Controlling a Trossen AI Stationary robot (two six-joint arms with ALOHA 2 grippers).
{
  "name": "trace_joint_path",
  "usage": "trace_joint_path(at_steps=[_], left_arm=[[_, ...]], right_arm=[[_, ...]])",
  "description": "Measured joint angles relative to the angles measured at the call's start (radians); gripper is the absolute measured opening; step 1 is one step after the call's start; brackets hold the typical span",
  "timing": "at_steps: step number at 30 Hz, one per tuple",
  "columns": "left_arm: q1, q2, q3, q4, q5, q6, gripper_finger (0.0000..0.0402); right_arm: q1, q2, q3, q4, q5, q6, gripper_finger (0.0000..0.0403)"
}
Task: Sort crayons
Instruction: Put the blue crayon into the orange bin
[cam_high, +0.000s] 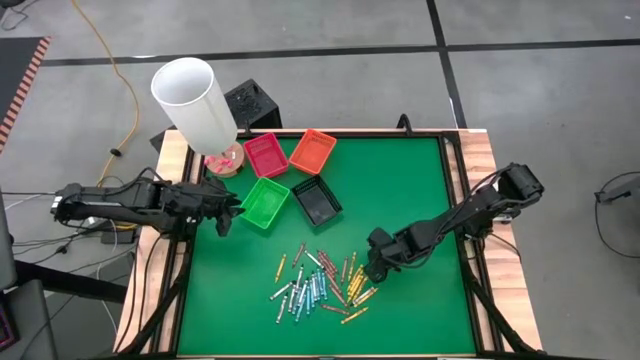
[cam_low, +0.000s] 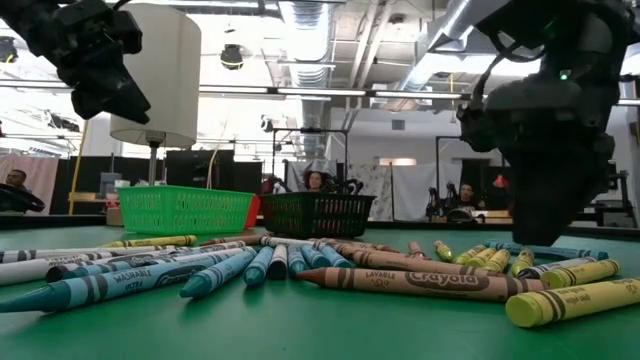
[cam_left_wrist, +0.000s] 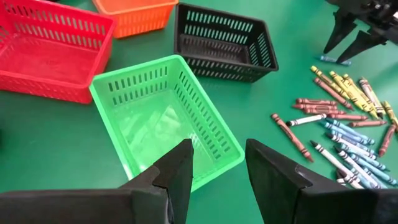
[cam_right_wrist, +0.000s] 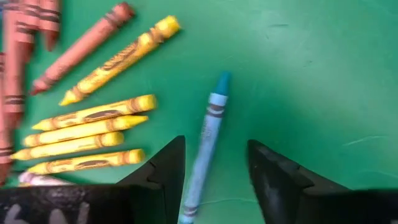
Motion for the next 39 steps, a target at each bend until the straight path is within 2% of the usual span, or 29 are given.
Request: trace_joint_path(at_steps=[6,10,20,29,39], left_arm=[[0.0,0.0,0.0,0.0,-0.001,0.0,0.0137],[0.0,0.0,0.0,-0.001,-0.003,0.001,0.0137],[0.0,0.0,0.0,-0.002,-0.018,0.0,0.0137],[0.0,0.0,0.0,-0.005,-0.021,-0.01,0.0137],[0.0,0.0,0.0,-0.009,-0.035,-0.042,0.0137]], right_arm=[[0.001,0.05,0.011,-0.005,-0.001,-0.03,0.018],[0.008,0.109,0.049,-0.039,0.001,-0.064,0.016],[0.008,0.211,0.228,-0.281,0.026,-0.126,0.0012],[-0.013,0.19,0.329,-0.344,0.097,-0.175,0.0003],[-0.143,0.106,0.394,-0.345,0.188,-0.343,0.0001]])
